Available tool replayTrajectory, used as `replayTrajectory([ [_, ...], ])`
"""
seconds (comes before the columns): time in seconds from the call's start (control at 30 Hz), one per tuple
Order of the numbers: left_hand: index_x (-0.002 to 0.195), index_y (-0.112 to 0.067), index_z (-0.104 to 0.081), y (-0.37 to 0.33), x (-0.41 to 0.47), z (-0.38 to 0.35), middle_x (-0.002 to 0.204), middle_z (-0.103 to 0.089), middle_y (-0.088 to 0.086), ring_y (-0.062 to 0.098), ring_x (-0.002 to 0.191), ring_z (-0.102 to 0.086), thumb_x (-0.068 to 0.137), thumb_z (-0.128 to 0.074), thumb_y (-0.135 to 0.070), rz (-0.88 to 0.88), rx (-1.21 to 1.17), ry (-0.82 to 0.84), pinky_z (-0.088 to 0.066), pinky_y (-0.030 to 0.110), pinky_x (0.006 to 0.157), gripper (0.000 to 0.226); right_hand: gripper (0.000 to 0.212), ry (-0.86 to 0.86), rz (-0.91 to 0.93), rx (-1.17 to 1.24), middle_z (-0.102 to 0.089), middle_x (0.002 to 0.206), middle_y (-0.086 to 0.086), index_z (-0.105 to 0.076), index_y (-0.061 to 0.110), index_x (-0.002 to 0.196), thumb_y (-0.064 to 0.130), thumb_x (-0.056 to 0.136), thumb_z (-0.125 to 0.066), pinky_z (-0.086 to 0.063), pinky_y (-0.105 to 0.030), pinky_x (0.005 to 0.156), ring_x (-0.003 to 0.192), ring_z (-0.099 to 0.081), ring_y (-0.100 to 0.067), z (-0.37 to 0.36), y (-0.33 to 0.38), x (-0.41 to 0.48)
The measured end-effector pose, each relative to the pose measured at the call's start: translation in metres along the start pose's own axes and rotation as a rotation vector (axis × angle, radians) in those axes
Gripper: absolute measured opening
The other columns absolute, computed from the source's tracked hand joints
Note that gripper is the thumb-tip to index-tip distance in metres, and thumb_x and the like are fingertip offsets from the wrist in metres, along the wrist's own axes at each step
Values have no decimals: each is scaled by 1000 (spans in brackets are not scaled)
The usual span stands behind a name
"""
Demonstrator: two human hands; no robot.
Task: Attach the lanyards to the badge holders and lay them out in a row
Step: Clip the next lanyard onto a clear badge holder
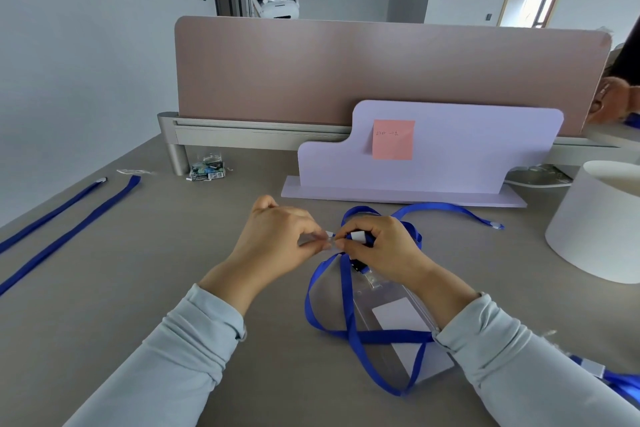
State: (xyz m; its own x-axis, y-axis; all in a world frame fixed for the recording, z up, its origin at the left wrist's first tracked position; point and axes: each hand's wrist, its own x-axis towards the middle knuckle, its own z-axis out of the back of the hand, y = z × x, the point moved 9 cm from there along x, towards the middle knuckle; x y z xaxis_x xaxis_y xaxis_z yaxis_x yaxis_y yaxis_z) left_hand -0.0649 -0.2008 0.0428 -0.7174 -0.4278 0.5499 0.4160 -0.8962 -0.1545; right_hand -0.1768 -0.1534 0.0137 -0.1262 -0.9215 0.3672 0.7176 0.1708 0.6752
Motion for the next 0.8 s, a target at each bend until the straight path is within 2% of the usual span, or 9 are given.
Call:
replayTrajectory([
  [0.13,97,-35,-70,2,0,-7,95,-69,-15,3,87,-59,83,-58,-47,29,-30,81,-19,25,78,22,10,8,-10,16,-63,73,17,-72,13,92,14,83,-66,-52,-14,66,67,-63,-5,-1,1,-1],
  [0.27,94,-32,-71,6,-1,-9,94,-69,-15,2,89,-57,84,-61,-39,71,-73,77,-22,25,84,16,11,21,-21,15,-61,69,17,-70,13,94,13,85,-64,-50,-10,64,65,-63,1,-2,1,-1],
  [0.4,86,-28,-71,7,-1,-7,88,-69,-14,2,86,-58,80,-66,-35,111,-102,41,-27,27,88,11,15,30,-29,-3,-65,73,8,-70,11,99,10,87,-61,-47,-5,64,65,-60,10,-3,0,-1],
  [0.8,78,-24,-70,7,-2,-8,81,-68,-9,7,81,-60,77,-69,-29,156,-140,10,-30,30,84,4,15,26,12,-56,-64,74,10,-69,11,101,13,88,-60,-45,-6,61,66,-60,8,-3,-1,0],
])
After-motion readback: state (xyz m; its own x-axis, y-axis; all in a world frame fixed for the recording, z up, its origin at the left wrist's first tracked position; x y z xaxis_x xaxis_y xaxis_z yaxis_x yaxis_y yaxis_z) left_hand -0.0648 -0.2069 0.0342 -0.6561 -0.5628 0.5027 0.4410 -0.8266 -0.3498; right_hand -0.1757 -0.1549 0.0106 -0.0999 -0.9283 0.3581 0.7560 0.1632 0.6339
